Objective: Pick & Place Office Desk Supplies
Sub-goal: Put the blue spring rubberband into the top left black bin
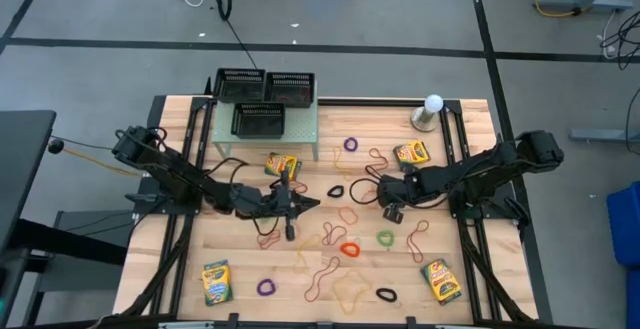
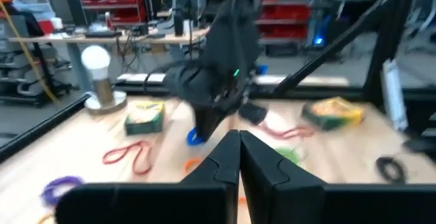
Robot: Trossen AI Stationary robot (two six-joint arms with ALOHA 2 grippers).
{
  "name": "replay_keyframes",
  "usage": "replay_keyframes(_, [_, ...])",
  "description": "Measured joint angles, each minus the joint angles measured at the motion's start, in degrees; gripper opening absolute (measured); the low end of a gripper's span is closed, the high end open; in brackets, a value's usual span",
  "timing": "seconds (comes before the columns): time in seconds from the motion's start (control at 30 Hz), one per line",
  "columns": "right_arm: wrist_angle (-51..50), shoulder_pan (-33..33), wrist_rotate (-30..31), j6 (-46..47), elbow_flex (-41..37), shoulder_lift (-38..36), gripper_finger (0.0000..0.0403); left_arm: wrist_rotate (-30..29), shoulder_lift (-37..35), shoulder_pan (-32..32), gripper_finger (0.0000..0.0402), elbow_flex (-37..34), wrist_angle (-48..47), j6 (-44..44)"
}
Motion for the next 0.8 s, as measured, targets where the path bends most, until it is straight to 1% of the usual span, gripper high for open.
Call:
replay_keyframes(0.1, [-1.8, 1.2, 0.0, 0.0, 2.5, 0.0, 0.0037, -0.3, 0.0, 0.1, 0.0044, 0.0, -3.1, 2.3])
replay_keyframes(0.17, [-1.9, 2.0, 0.0, 0.0, 4.0, 0.0, 0.0037, -0.1, 0.0, 0.1, 0.0061, 0.0, -4.7, 1.9])
replay_keyframes(0.33, [1.2, 3.3, 0.0, -0.7, 6.3, 0.0, 0.0036, -0.1, 0.0, 0.1, 0.0105, 0.0, -10.2, 1.0])
replay_keyframes(0.43, [7.2, 3.9, 0.0, -2.5, 6.5, 0.0, 0.0036, 0.5, 0.0, 0.1, 0.0127, 0.0, -12.5, 0.6])
replay_keyframes(0.5, [12.8, 4.3, -0.2, -4.6, 6.5, 0.0, 0.0036, 2.8, 0.0, 0.0, 0.0143, 0.0, -13.3, 1.4])
replay_keyframes(0.57, [19.1, 4.5, -1.7, -7.4, 6.5, 0.0, 0.0036, 3.8, 0.0, 0.0, 0.0159, 0.0, -13.4, 2.5])
replay_keyframes(0.63, [25.9, 4.6, -4.5, -10.7, 6.5, 0.0, 0.0036, 3.7, 0.0, 0.0, 0.0177, 0.0, -13.6, 4.4])
replay_keyframes(0.8, [40.2, 4.6, -14.3, -18.0, 6.5, 0.0, 0.0036, 2.7, 0.0, 0.1, 0.0214, 0.0, -12.4, 10.4])
